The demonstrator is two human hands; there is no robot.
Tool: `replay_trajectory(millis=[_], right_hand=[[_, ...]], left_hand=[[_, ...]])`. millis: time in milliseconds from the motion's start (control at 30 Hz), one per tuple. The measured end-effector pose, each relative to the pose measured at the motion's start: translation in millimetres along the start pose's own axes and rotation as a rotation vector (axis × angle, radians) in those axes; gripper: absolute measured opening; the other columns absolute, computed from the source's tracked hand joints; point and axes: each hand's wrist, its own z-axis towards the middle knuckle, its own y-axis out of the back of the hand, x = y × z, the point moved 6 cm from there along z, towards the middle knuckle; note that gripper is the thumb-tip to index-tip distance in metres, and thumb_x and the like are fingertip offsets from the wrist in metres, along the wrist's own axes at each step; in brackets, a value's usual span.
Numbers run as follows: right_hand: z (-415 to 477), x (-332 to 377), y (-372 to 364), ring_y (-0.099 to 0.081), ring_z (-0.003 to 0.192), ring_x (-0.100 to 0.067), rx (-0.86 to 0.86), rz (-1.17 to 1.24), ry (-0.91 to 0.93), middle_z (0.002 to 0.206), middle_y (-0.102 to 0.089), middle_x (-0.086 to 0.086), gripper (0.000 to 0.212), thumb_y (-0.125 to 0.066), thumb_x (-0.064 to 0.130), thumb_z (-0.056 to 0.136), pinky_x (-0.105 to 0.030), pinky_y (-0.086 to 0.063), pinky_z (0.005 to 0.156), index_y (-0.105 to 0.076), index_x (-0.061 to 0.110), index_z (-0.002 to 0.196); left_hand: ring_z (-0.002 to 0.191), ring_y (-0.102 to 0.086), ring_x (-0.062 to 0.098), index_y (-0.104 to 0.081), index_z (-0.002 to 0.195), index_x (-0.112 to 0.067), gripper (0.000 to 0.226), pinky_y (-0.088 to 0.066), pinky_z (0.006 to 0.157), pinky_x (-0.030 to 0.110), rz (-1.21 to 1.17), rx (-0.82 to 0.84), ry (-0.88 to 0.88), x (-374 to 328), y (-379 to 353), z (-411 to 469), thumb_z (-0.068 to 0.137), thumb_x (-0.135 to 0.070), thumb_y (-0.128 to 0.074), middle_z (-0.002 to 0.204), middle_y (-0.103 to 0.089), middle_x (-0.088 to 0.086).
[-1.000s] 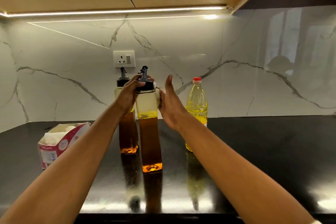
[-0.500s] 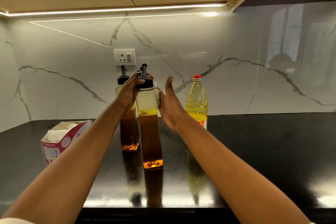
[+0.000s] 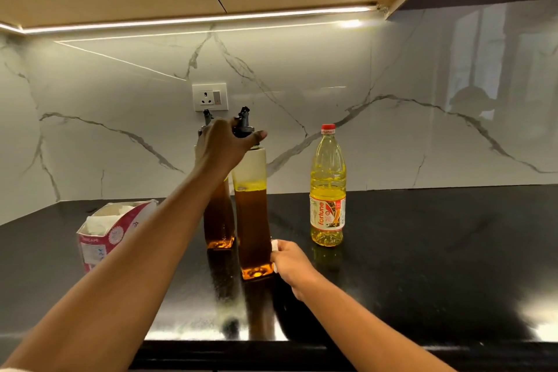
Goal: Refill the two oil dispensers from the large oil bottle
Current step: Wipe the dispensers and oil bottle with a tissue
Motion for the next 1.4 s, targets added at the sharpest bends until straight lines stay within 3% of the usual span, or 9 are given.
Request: replay_trajectory(millis=[167,267,500,667,800,1033,1200,1300,1400], right_hand=[[-7.6,14.1,8.7,-0.070,0.083,-0.019,-0.069,0.182,0.030,0.083,-0.074,-0.005,0.033,-0.049,0.009,0.092,-0.030,-0.055,0.075,-0.074,0.018,0.073],[-5.2,50.8,26.1,-0.065,0.088,-0.030,-0.128,0.209,0.139,0.091,-0.068,-0.020,0.027,-0.044,0.013,0.094,-0.038,-0.052,0.084,-0.071,0.009,0.095],[3.2,152.0,44.5,-0.065,0.081,-0.011,0.066,0.409,0.399,0.094,-0.066,-0.004,0.033,-0.038,0.045,0.097,-0.024,-0.055,0.074,-0.061,0.022,0.097],[3.3,52.7,16.8,-0.052,0.121,-0.024,0.187,0.172,0.248,0.123,-0.063,-0.004,0.072,-0.020,0.077,0.080,-0.044,-0.033,0.109,-0.066,0.032,0.114],[-3.9,23.8,4.9,-0.059,0.075,-0.014,0.283,0.234,0.112,0.074,-0.065,-0.002,0.077,-0.015,0.076,0.078,-0.026,-0.044,0.079,-0.070,0.021,0.072],[-7.4,179.7,33.4,-0.040,0.132,-0.024,0.194,0.339,0.492,0.146,-0.038,-0.015,0.080,-0.004,0.063,0.091,-0.040,-0.034,0.110,-0.030,0.011,0.145],[-7.2,106.4,10.5,-0.019,0.142,-0.028,0.272,0.184,0.301,0.155,-0.021,-0.008,0.087,-0.006,0.078,0.079,-0.053,-0.011,0.116,-0.018,0.027,0.149],[-13.2,24.6,-9.9,-0.033,0.138,-0.026,0.415,0.198,0.078,0.146,-0.041,-0.007,0.085,-0.008,0.075,0.081,-0.050,-0.016,0.116,-0.034,0.025,0.145],[-17.8,37.1,-6.9,-0.062,0.105,-0.018,0.457,0.321,0.074,0.105,-0.070,-0.005,0.081,-0.012,0.069,0.084,-0.036,-0.041,0.102,-0.063,0.016,0.116]], left_hand=[[0.091,-0.057,0.011,-0.074,0.102,-0.014,0.040,-0.041,0.081,0.027,-0.154,0.126,0.023,-0.4,1.6,9.2,0.077,-0.045,-0.076,0.104,-0.071,0.003],[0.092,-0.065,0.010,-0.070,0.109,-0.014,0.031,-0.049,0.098,0.033,-0.521,0.282,0.116,8.3,-4.3,6.8,0.079,-0.023,-0.076,0.102,-0.071,0.003],[0.091,-0.069,0.005,-0.057,0.125,-0.003,0.034,-0.054,0.078,0.016,-0.839,0.413,0.148,16.9,-15.6,1.2,0.091,-0.005,-0.058,0.108,-0.067,0.004],[0.104,-0.064,0.012,-0.055,0.124,-0.004,0.031,-0.051,0.087,0.020,-0.953,0.434,0.116,19.8,-19.3,-1.4,0.094,-0.004,-0.049,0.116,-0.064,0.005],[0.102,-0.063,0.013,-0.059,0.115,-0.008,0.025,-0.051,0.086,0.021,-1.053,0.418,0.106,17.8,-23.9,-2.5,0.092,-0.005,-0.049,0.115,-0.062,0.006],[0.109,-0.060,0.015,-0.051,0.130,-0.001,0.037,-0.047,0.093,0.021,-1.060,0.408,0.101,25.3,-24.9,-0.3,0.094,-0.005,-0.045,0.118,-0.062,0.005],[0.107,-0.060,0.015,-0.044,0.135,0.004,0.040,-0.043,0.100,0.027,-1.083,0.390,0.100,25.8,-25.3,-1.5,0.096,-0.002,-0.041,0.117,-0.061,0.006],[0.103,-0.064,0.011,-0.051,0.129,0.001,0.034,-0.048,0.096,0.025,-1.115,0.384,0.115,24.4,-27.1,-2.2,0.097,0.000,-0.039,0.112,-0.066,0.001],[0.102,-0.065,0.011,-0.057,0.119,-0.007,0.029,-0.051,0.092,0.022,-1.161,0.383,0.120,21.5,-27.1,-4.0,0.097,0.000,-0.039,0.107,-0.070,-0.004]])
